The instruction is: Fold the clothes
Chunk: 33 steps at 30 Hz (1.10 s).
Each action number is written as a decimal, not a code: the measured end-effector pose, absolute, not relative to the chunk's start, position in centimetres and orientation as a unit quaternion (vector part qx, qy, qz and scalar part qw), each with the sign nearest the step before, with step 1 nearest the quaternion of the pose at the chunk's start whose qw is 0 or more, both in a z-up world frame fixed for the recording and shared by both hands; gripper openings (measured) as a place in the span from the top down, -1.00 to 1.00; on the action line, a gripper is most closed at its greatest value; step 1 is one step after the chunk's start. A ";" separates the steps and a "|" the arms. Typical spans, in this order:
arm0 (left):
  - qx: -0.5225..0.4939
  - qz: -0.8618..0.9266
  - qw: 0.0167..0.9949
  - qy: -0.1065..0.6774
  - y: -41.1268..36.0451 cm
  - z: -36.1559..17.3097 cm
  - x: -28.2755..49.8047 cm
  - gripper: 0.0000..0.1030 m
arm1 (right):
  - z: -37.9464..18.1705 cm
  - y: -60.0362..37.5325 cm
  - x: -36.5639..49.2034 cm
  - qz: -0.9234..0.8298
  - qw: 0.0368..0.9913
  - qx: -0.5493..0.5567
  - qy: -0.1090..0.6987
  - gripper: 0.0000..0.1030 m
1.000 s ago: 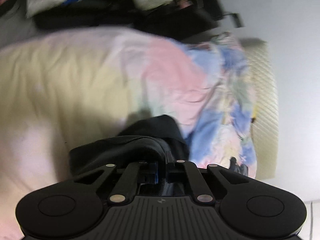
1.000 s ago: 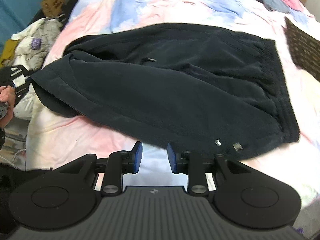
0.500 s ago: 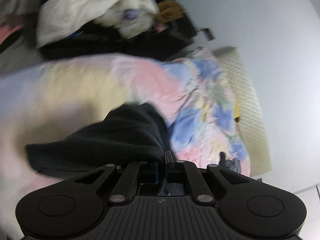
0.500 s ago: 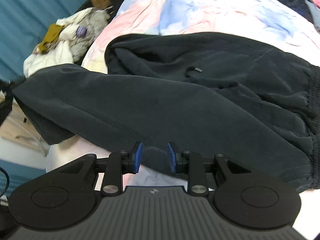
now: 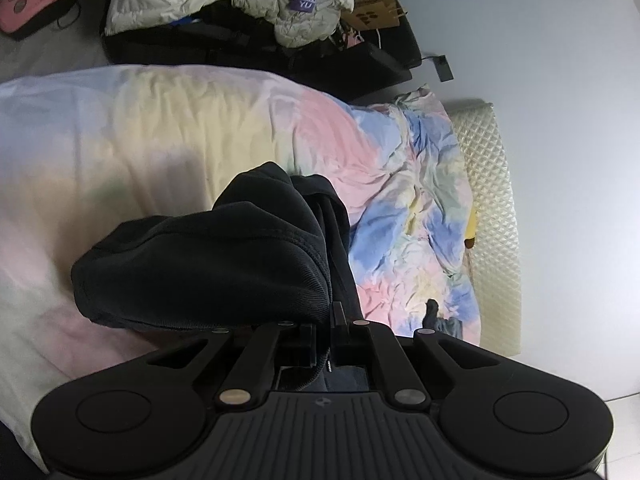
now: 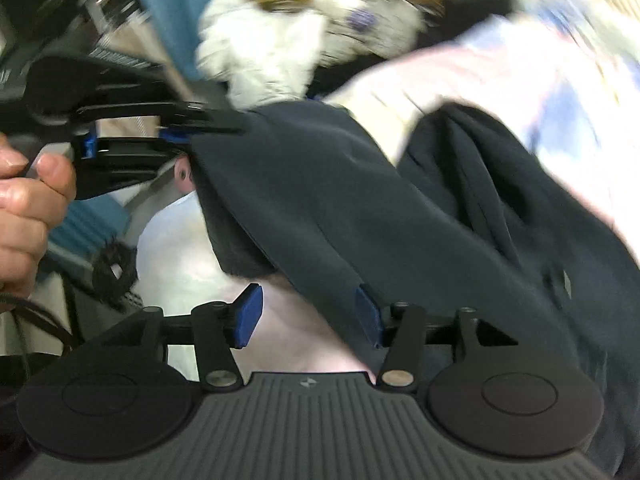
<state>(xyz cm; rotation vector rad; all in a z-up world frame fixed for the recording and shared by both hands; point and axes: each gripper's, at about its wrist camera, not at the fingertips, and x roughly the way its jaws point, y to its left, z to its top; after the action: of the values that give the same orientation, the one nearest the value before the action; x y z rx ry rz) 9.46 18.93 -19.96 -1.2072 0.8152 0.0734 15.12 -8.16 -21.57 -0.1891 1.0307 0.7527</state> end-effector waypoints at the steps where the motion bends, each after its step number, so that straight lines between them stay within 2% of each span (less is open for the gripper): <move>1: -0.552 0.030 0.745 0.374 18.9 -20.0 9.7 0.89 | -21.4 -6.8 15.4 0.358 0.798 -0.106 0.472 -0.03; 7: -0.562 0.014 0.736 0.377 19.4 -20.5 10.4 0.89 | -21.2 -2.3 16.8 0.367 0.791 -0.163 0.461 0.00; 10: -0.578 0.007 0.726 0.373 19.7 -21.0 10.3 0.89 | -21.3 -1.7 17.0 0.372 0.791 -0.161 0.459 0.38; 12: -0.588 -0.002 0.719 0.370 19.8 -21.3 10.2 0.88 | -21.1 -2.2 16.9 0.382 0.789 -0.143 0.459 0.84; 16: -0.610 -0.014 0.708 0.356 19.9 -22.0 9.9 0.85 | -20.3 -3.4 17.0 0.382 0.794 -0.115 0.460 0.92; 17: -0.618 -0.015 0.703 0.352 19.9 -22.2 9.8 0.69 | -19.9 -3.9 16.9 0.379 0.797 -0.113 0.457 0.92; 18: -0.629 -0.015 0.696 0.346 19.9 -22.6 9.6 0.41 | -19.6 -4.1 17.0 0.379 0.799 -0.110 0.454 0.92; 19: -0.641 -0.013 0.687 0.341 19.9 -23.0 9.5 0.23 | -19.3 -4.5 17.0 0.379 0.801 -0.103 0.451 0.92; 20: -0.653 -0.012 0.679 0.336 19.8 -23.4 9.3 -0.04 | -19.0 -4.9 17.1 0.380 0.803 -0.096 0.449 0.92; 23: -0.688 -0.005 0.651 0.321 19.4 -25.0 8.9 -0.39 | -18.6 -5.8 17.3 0.375 0.808 -0.080 0.447 0.92; 28: -0.766 0.044 0.583 0.268 19.3 -28.6 6.5 -0.43 | -18.4 -7.1 17.6 0.368 0.810 -0.060 0.452 0.93; 33: -0.775 0.094 0.561 0.275 19.6 -32.0 5.6 -0.38 | -17.9 -8.0 17.5 0.367 0.810 -0.045 0.454 0.92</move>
<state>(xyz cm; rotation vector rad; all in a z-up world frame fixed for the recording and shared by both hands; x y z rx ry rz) 5.63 19.57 -32.04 -1.8274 0.6484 0.2210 17.46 -8.00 -17.85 -0.0953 0.9712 0.7841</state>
